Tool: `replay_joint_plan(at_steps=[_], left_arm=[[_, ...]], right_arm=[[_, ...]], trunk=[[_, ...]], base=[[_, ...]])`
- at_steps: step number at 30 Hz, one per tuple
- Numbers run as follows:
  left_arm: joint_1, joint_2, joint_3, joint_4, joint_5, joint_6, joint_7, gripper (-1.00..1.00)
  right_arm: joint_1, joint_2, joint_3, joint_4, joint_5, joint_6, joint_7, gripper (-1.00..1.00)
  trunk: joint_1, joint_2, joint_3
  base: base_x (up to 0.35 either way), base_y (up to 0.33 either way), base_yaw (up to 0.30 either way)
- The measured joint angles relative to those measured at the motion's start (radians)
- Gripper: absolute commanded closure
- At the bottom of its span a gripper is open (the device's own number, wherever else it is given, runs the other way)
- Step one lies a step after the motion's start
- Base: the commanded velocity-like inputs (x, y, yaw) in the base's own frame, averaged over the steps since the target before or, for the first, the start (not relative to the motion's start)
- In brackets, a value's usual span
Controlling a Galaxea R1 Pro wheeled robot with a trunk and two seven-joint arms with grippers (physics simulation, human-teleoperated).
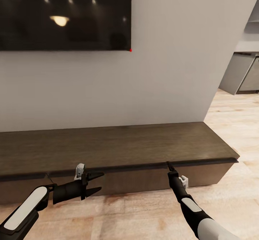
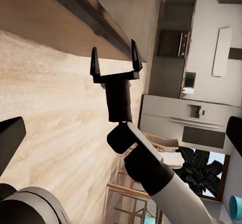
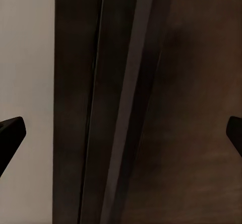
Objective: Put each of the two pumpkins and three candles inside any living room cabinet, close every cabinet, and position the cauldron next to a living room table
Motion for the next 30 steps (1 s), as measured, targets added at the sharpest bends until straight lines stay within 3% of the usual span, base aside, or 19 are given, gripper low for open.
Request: replay_joint_plan(at_steps=[12, 13, 30], left_arm=[[0.0, 0.0, 0.0, 0.001, 0.0, 0.0, 0.0, -1.0], [0.001, 0.0, 0.0, 0.001, 0.0, 0.0, 0.0, -1.0], [0.0, 0.001, 0.0, 0.001, 0.001, 0.0, 0.0, -1.0]], right_arm=[[0.0, 0.0, 0.0, 0.0, 0.0, -0.001, -0.002, -1.0], [0.0, 0.0, 0.0, 0.0, 0.0, -0.003, -0.002, 1.0], [0.0, 0.0, 0.0, 0.019, 0.004, -0.03, -0.009, 1.0]], trunk=[[0.0, 0.0, 0.0], [0.0, 0.0, 0.0], [0.0, 0.0, 0.0]], base=[[0.038, 0.0, 0.0], [0.002, 0.0, 0.0], [-0.01, 0.0, 0.0]])
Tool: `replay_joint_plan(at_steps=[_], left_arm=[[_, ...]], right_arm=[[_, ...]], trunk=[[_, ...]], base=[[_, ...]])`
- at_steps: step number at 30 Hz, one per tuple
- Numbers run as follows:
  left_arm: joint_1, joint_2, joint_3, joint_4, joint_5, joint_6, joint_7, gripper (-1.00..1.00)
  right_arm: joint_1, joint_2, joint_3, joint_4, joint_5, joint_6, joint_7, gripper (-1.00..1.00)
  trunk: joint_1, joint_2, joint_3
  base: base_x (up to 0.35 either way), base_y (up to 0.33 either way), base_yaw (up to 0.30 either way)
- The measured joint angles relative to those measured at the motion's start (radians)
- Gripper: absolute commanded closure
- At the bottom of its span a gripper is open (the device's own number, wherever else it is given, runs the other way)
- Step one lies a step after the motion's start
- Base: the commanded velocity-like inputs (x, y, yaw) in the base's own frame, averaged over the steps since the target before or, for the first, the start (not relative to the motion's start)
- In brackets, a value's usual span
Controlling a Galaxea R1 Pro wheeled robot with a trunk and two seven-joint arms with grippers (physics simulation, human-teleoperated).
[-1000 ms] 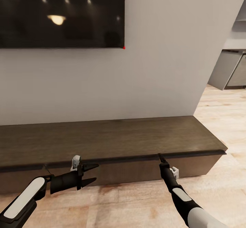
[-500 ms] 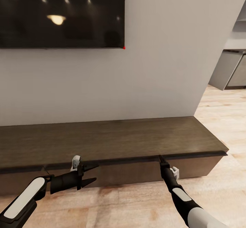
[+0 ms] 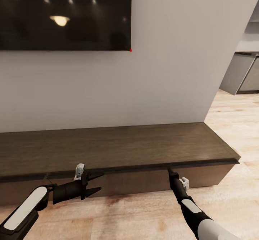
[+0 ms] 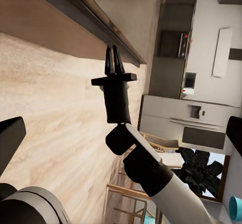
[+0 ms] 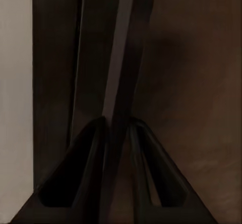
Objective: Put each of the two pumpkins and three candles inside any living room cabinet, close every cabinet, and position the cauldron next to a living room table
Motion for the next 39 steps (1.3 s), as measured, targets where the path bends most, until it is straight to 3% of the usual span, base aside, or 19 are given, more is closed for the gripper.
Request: replay_joint_plan(at_steps=[26, 39], left_arm=[[0.0, 0.0, 0.0, 0.001, -0.001, 0.0, 0.0, -1.0], [0.0, 0.0, 0.0, 0.001, -0.001, 0.0, 0.0, -1.0]], right_arm=[[0.0, 0.0, 0.0, 0.0, -0.002, 0.001, -0.001, 1.0], [0.0, 0.0, -0.009, -0.015, -0.003, 0.001, -0.027, 1.0]], trunk=[[0.0, 0.0, 0.0], [0.0, 0.0, 0.0]], base=[[-0.007, 0.0, 0.0], [-0.197, 0.0, 0.0]])
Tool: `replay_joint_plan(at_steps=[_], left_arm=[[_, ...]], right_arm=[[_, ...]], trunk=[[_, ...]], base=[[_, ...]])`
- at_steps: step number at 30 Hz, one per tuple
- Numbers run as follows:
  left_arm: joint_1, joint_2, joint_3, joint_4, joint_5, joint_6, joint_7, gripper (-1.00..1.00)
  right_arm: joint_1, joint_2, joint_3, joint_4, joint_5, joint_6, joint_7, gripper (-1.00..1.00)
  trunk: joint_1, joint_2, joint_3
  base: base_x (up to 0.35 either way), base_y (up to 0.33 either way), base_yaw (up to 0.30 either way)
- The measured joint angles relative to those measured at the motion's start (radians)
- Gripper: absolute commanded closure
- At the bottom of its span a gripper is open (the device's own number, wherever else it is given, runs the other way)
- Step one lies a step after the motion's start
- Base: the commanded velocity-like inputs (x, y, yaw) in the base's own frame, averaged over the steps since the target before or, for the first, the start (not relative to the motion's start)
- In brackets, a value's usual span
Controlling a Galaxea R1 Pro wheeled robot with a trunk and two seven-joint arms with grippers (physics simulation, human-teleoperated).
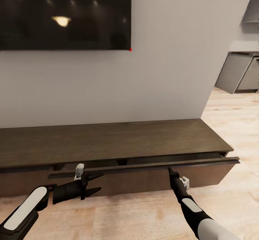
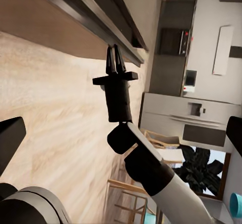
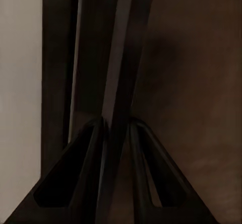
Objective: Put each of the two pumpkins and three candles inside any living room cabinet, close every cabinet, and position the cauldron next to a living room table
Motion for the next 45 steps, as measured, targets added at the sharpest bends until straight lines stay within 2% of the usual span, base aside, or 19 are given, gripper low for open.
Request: replay_joint_plan(at_steps=[20, 33, 45], left_arm=[[0.0, 0.0, 0.0, -0.001, 0.001, 0.001, 0.0, -1.0], [0.0, 0.0, 0.0, -0.001, 0.001, 0.001, 0.0, -1.0], [0.0, 0.0, 0.0, 0.0, 0.001, 0.001, 0.0, -1.0]], right_arm=[[0.0, -0.001, -0.029, -0.001, -0.01, 0.002, -0.003, 1.0], [0.0, -0.01, -0.026, -0.001, -0.01, 0.001, -0.004, 1.0], [0.0, -0.012, -0.026, -0.001, -0.009, 0.0, -0.005, 1.0]], trunk=[[0.0, 0.0, 0.0], [0.0, 0.0, 0.0], [0.0, 0.0, 0.0]], base=[[-0.259, 0.0, 0.0], [-0.259, 0.0, 0.0], [-0.067, 0.0, 0.0]])
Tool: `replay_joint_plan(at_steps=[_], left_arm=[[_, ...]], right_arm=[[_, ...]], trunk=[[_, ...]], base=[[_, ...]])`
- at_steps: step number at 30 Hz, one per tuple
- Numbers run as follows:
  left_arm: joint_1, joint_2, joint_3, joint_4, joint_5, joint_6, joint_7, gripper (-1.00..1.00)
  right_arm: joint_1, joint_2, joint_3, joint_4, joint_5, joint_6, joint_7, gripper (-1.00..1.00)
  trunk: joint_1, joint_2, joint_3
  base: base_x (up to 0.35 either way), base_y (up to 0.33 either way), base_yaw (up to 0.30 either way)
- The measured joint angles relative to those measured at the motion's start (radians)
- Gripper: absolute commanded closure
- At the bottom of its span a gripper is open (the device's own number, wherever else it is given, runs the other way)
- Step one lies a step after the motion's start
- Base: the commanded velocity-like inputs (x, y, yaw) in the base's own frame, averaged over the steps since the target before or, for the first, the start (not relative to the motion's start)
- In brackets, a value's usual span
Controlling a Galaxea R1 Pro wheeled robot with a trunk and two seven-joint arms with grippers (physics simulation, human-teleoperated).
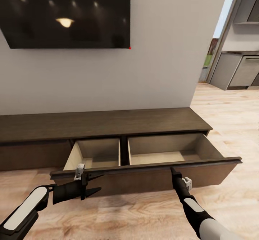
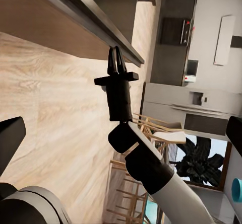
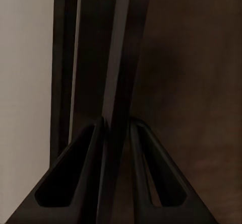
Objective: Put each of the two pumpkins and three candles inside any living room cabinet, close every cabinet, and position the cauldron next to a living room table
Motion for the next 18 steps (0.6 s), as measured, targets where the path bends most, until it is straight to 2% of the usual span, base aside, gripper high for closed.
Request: replay_joint_plan(at_steps=[9, 13, 18], left_arm=[[0.0, 0.001, 0.0, 0.0, 0.0, 0.0, 0.0, -1.0], [0.0, 0.001, 0.0, 0.0, 0.0, 0.0, 0.0, -1.0], [0.0, 0.001, 0.0, 0.0, 0.0, 0.0, 0.0, -1.0]], right_arm=[[0.0, -0.001, 0.0, 0.0, 0.0, 0.0, 0.0, 1.0], [-0.023, 0.002, 0.0, 0.0, 0.002, -0.001, -0.053, 1.0], [-0.026, 0.003, -0.001, 0.0, 0.002, -0.001, -0.061, 1.0]], trunk=[[0.0, 0.0, 0.0], [0.0, 0.0, 0.0], [0.0, 0.0, 0.0]], base=[[-0.056, 0.0, 0.0], [-0.087, 0.0, 0.0], [-0.013, 0.0, 0.0]])
